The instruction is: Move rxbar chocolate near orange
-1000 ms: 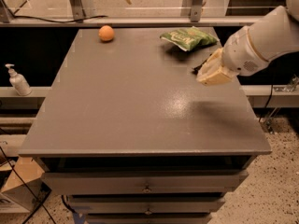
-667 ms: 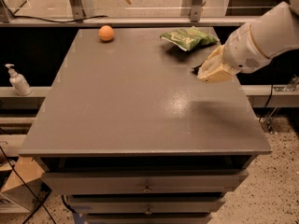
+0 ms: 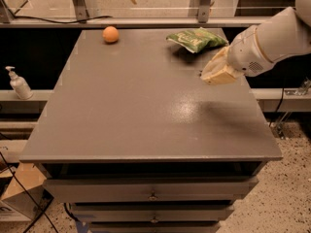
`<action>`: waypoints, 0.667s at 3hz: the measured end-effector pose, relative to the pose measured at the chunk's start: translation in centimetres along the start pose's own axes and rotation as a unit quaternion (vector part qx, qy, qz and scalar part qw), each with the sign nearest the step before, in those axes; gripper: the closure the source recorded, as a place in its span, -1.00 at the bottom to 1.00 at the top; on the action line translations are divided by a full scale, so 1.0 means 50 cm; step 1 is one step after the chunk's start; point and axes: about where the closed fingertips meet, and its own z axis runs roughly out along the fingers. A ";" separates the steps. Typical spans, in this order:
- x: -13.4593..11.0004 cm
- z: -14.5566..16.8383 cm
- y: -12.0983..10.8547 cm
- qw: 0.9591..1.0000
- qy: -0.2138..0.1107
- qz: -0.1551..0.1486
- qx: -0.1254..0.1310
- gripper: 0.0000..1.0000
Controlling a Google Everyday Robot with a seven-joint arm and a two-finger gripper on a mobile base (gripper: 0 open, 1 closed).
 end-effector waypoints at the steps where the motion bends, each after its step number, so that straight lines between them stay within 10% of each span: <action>1: -0.004 0.030 -0.049 0.999 -0.043 0.007 0.019 -0.28; 2: 0.011 0.048 -0.098 0.996 -0.080 0.022 0.043 -0.74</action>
Offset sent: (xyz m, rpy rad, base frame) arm 0.0888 -0.0167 -0.0096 0.2712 -0.1271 -0.0829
